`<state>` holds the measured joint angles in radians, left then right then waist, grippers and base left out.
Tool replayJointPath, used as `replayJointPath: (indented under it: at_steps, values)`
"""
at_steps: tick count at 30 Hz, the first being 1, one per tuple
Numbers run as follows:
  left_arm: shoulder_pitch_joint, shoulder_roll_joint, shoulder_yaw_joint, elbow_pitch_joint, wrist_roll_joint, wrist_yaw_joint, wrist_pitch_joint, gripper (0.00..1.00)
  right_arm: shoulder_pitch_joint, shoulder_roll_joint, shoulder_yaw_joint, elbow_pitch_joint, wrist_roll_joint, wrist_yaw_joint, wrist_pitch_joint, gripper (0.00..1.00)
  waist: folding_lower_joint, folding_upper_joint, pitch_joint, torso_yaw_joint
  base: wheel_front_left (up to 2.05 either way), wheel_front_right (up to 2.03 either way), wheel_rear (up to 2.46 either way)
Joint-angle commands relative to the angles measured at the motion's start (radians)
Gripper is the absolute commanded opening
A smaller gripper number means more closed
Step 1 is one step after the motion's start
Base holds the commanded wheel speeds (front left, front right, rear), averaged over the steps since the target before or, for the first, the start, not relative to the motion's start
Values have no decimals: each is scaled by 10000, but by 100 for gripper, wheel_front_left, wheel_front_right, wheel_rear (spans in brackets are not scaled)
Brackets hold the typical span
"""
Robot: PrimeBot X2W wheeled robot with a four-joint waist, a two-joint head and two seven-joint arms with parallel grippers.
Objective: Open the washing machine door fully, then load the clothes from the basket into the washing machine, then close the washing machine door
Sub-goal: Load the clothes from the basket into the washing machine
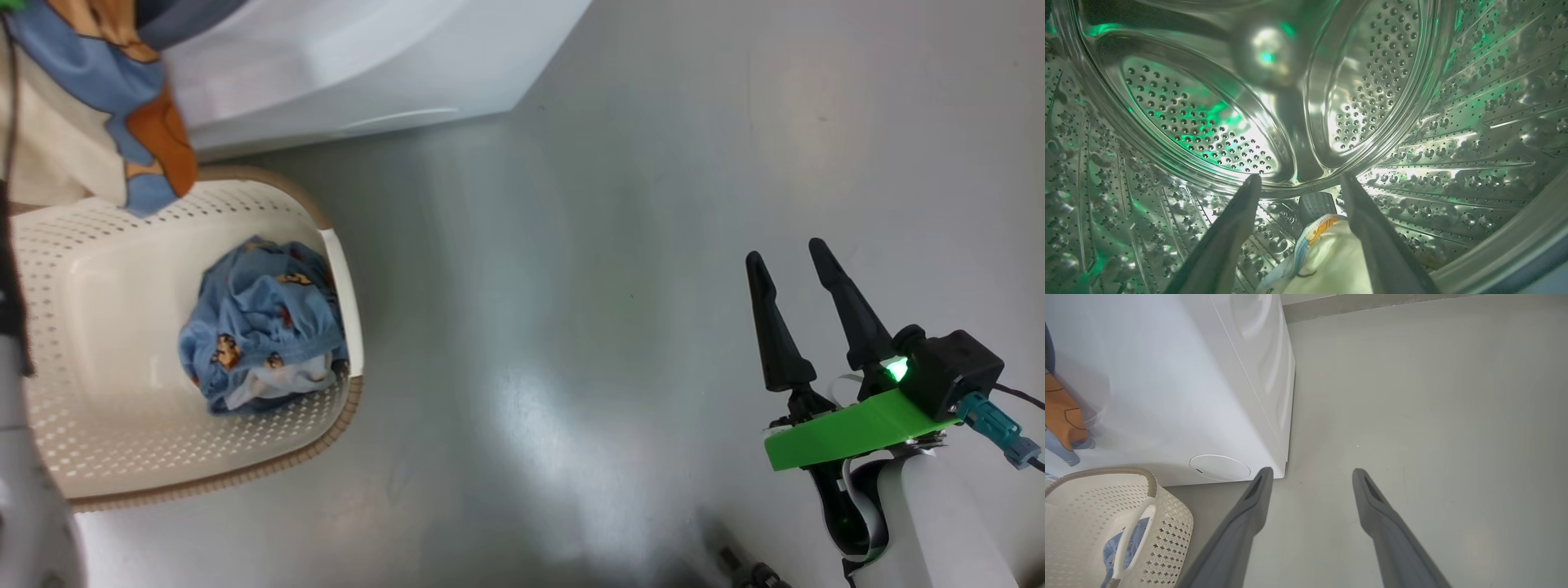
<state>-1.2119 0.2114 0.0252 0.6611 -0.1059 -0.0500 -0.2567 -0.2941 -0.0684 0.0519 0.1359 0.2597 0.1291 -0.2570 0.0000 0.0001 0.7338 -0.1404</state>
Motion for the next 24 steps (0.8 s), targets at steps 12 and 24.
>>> replayJointPath:
  at_steps: [12,24]
  values:
    - [1787,-204,540,-1437,-255,-333,-51,100,194,-142,199,-114,22,16,-48,100,0,-1,-816,499,0,0,0]
    - [4531,-716,948,-3515,-173,-487,-51,100,317,-265,129,-42,-10,16,-48,100,0,-1,-1386,707,0,0,0]
